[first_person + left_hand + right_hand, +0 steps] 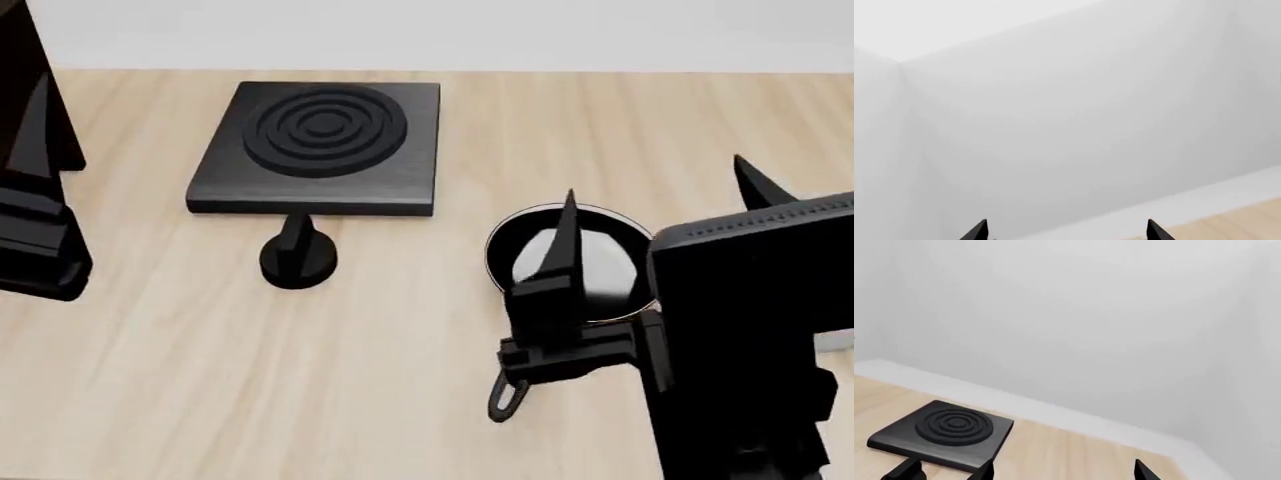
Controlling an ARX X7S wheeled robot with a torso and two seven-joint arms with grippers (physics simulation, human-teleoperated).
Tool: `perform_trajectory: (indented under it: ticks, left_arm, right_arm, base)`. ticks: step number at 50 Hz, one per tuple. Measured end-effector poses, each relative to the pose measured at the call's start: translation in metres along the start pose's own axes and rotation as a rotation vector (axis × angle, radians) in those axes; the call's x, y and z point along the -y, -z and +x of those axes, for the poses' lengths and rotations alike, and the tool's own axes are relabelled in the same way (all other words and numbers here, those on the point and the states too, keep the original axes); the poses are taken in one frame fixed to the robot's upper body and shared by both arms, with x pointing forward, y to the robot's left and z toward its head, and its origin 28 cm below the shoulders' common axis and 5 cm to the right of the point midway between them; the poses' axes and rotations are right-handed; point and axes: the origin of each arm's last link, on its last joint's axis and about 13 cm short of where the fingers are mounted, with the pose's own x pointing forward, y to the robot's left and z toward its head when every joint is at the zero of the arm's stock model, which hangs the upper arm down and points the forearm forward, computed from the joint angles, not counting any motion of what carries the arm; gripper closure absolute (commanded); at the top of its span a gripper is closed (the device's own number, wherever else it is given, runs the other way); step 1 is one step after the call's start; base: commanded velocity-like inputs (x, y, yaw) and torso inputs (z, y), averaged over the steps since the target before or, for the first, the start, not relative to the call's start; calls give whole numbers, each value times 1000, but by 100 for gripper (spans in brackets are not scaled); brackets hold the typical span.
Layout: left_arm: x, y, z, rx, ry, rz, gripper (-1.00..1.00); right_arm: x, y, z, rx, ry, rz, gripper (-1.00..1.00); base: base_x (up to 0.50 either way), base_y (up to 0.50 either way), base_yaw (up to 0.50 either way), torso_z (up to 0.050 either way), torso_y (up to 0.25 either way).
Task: Put the frying pan under the cabinet shelf.
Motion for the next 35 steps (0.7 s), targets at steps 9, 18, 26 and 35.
perform_trajectory:
  ticks: [9, 18, 26, 35]
  left_arm:
    - [-4, -20, 8, 25, 16, 39, -100]
    - [-9, -38, 11, 44, 26, 72, -100]
    - [-13, -53, 11, 69, 31, 85, -100]
    - [-17, -68, 11, 95, 33, 95, -100]
  right_arm:
    - [5, -23, 8, 22, -12, -50, -100]
    - [10, -48, 15, 58, -14, -93, -100]
    - [14, -65, 18, 83, -12, -126, -100]
    - [16, -81, 19, 109, -9, -157, -100]
  base:
    - [0, 0, 0, 0, 0]
    - [0, 0, 0, 0, 0]
    - [0, 0, 0, 0, 0]
    - [4, 39, 0, 0, 0]
